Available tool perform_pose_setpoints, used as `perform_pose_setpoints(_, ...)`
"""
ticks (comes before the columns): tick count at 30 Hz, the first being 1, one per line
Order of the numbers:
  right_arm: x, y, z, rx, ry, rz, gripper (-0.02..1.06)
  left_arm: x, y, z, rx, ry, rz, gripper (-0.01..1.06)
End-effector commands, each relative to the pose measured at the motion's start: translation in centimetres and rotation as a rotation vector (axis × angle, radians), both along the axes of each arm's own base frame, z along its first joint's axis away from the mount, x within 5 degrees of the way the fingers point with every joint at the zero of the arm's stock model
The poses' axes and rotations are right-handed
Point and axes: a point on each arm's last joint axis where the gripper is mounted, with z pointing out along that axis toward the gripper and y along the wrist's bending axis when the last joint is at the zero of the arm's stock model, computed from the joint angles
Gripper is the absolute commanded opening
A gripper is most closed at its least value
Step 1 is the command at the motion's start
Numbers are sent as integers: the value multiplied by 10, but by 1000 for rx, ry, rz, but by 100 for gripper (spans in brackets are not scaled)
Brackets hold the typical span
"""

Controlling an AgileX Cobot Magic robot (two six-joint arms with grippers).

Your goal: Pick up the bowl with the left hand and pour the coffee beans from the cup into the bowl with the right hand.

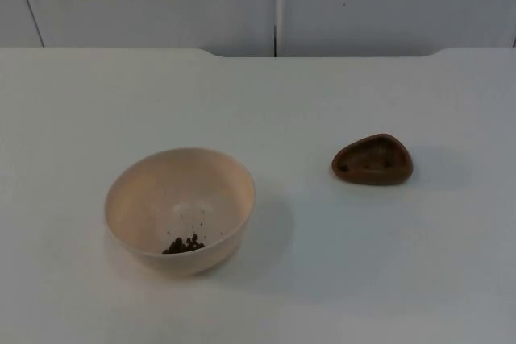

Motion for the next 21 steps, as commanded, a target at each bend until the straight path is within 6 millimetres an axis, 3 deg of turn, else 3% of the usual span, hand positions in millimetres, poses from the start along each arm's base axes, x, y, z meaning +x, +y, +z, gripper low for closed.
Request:
perform_pose_setpoints(1,1,-1,-4,-22,14,-9,79,0,0,-2,7,8,-2,105)
perform_pose_setpoints(14,9,-7,-14,-97,23,-86,79,-1,1,-8,39,58,4,105)
perform_pose_setpoints(19,12,-6,-23,-115,65,-84,79,9,-6,-31,36,133,-17,105)
perform_pose_setpoints(21,12,-6,-25,-121,78,-84,79,8,-6,-29,33,128,-19,105)
